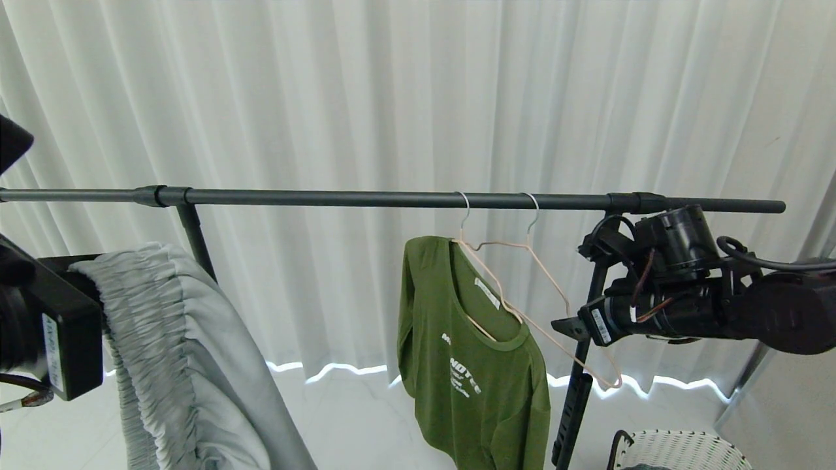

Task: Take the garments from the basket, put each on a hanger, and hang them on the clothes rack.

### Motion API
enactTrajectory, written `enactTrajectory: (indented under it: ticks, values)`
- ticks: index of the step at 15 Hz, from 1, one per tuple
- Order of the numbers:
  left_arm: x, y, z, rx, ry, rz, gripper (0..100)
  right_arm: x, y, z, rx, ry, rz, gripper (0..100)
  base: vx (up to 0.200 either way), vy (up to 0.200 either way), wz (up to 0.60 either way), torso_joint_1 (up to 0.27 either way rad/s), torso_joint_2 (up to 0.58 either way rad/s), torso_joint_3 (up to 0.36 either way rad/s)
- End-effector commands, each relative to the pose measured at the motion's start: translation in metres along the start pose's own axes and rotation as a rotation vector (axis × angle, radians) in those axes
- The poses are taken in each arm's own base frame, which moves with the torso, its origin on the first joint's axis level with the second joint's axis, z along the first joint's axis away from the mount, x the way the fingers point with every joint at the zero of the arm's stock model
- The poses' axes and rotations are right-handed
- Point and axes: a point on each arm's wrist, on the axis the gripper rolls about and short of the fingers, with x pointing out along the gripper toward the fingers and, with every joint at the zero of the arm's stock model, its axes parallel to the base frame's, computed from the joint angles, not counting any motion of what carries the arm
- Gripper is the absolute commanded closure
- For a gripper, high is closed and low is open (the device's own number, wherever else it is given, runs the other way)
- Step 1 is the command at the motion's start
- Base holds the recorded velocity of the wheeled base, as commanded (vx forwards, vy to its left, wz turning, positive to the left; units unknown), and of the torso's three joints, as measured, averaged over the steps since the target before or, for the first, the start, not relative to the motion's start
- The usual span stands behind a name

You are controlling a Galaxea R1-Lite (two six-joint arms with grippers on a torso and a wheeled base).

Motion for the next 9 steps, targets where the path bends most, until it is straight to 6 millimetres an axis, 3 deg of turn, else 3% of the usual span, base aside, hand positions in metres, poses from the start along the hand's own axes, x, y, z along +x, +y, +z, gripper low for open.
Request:
enactTrajectory:
  ticks: [1,9]
  values:
    - [0.0,0.0,0.0,0.0,-0.002,-0.005,100,0.022,-0.01,-0.002,0.021,0.041,-0.001,0,0.0,0.0,0.0,0.0,0.0,0.0]
    - [-0.001,-0.001,0.0,0.004,-0.004,-0.012,100,0.056,-0.017,0.004,0.048,0.058,0.047,0,0.0,0.0,0.0,0.0,0.0,0.0]
